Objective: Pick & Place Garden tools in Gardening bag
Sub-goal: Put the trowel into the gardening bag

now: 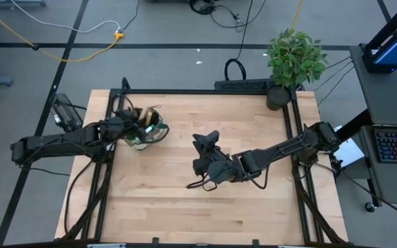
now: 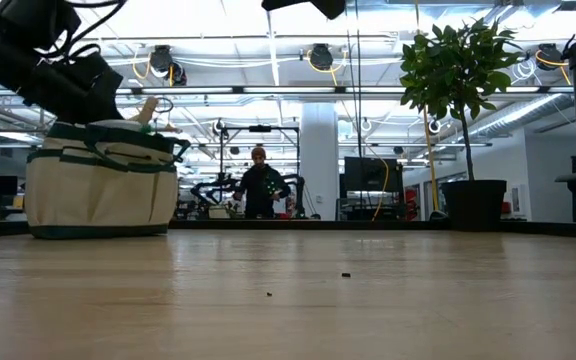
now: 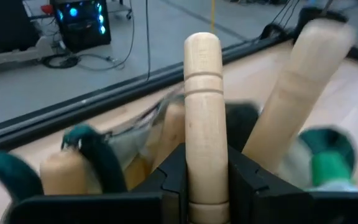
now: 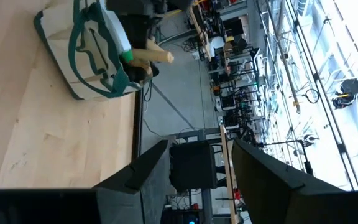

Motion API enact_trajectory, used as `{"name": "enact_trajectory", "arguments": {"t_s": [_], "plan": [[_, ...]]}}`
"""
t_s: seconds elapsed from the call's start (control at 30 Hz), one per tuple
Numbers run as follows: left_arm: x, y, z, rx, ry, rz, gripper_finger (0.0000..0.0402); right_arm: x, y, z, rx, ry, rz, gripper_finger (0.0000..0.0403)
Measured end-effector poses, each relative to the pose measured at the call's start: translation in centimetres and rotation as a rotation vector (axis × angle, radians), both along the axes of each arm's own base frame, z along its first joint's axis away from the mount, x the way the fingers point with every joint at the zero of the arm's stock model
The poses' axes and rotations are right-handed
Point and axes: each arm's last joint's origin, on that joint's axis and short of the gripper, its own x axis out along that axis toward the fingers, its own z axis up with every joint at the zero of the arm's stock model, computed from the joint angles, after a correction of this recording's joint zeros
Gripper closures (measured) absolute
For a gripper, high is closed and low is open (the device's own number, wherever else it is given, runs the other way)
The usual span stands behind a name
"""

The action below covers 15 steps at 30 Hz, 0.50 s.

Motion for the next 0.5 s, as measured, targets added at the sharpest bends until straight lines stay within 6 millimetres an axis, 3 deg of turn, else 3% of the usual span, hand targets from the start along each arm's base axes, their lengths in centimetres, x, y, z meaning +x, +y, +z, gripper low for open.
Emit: {"name": "enact_trajectory", "arguments": {"t_s": [0.4,0.5], "plan": [[-0.57,0.32,-0.89,-0.045,0.088,0.023,0.0339,0.21,-0.46,0.00,0.011,0.002,0.013,0.0236],[-0.57,0.36,-0.90,-0.045,0.092,0.015,0.0310,0.23,-0.44,-0.03,0.014,0.005,0.023,0.0236]]}}
